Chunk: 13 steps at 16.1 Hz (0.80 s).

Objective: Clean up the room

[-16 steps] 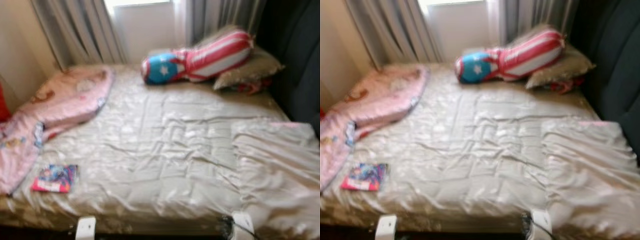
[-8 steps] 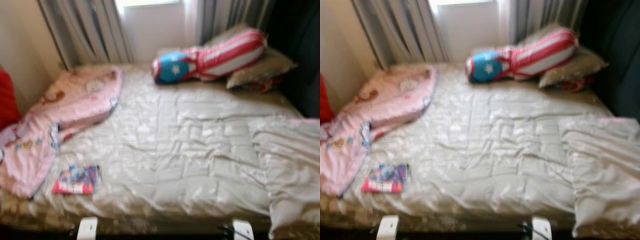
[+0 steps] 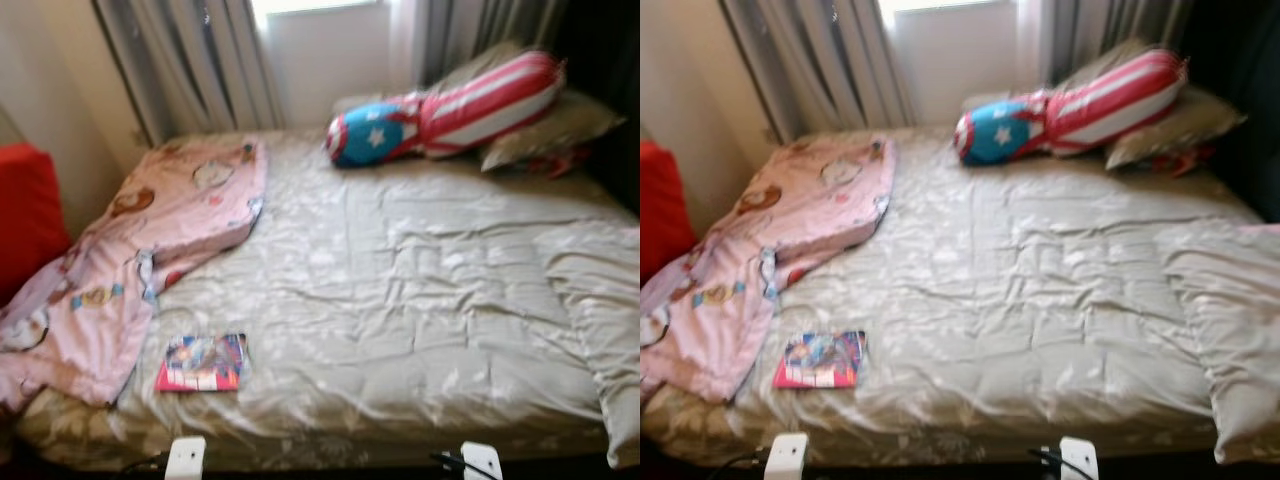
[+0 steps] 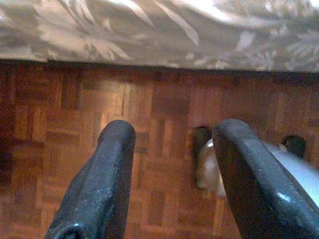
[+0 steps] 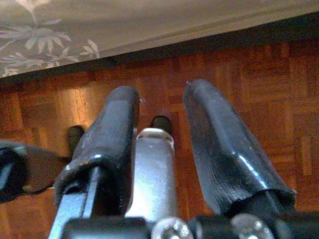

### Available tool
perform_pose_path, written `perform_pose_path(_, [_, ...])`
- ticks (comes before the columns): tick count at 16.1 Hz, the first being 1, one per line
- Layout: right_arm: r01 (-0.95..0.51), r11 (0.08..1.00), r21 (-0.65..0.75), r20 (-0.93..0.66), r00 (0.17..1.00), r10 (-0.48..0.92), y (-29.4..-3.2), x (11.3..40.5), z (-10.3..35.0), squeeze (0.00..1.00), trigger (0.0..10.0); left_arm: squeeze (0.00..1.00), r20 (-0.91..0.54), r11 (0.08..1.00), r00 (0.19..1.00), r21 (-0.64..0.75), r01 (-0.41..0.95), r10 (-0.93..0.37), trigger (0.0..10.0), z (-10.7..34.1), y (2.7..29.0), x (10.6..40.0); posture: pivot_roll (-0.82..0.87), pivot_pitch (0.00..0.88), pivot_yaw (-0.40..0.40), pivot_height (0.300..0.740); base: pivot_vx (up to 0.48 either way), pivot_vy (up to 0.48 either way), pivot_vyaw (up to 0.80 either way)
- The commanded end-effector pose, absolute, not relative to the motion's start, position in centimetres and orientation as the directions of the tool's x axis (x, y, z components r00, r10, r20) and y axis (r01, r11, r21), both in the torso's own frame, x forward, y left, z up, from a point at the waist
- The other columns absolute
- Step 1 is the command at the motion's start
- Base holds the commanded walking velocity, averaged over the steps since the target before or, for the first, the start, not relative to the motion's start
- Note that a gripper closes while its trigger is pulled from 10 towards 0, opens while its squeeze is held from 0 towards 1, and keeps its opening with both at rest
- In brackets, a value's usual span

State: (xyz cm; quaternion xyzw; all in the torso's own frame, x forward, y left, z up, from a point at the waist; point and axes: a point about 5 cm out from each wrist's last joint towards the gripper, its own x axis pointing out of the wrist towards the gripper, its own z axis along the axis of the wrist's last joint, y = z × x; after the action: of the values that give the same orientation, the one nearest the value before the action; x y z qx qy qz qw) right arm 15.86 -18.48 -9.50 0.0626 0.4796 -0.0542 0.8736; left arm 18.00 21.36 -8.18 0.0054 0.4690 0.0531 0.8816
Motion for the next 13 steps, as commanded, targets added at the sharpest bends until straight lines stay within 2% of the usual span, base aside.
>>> perform_pose_path(1, [0.137, 0.988, 0.077, -0.838, 0.545, -0.010, -17.6, 16.4, -9.4, 0.00, 10.0, 0.00, -0.830, 0.990, 0.540, 0.092, -0.108, 0.136, 10.0, -8.1, 22.5, 17.7, 0.00, 0.000, 0.034, 0.740, 0.000, 0.439, 0.00])
perform_pose_path(3, [0.136, 0.988, 0.074, -0.838, 0.545, -0.013, -17.6, 16.4, -9.4, 0.00, 10.0, 0.00, -0.831, 0.988, 0.535, 0.101, -0.118, 0.149, 10.0, -8.0, 23.8, 17.3, 0.00, 0.000, 0.033, 0.740, 0.000, 0.435, 0.00])
perform_pose_path(6, [0.134, 0.988, 0.074, -0.838, 0.546, -0.011, -17.6, 16.5, -9.3, 0.00, 10.0, 0.00, -0.832, 0.987, 0.534, 0.104, -0.122, 0.153, 10.0, -7.9, 24.3, 17.1, 0.01, 0.000, 0.032, 0.740, 0.000, 0.437, 0.00])
perform_pose_path(13, [0.128, 0.989, 0.072, -0.843, 0.537, -0.008, -17.6, 16.3, -9.4, 0.00, 10.0, 0.00, -0.839, 0.990, 0.528, 0.087, -0.112, 0.133, 10.0, -8.4, 22.1, 17.1, 0.01, 0.000, 0.029, 0.740, 0.000, 0.437, 0.00])
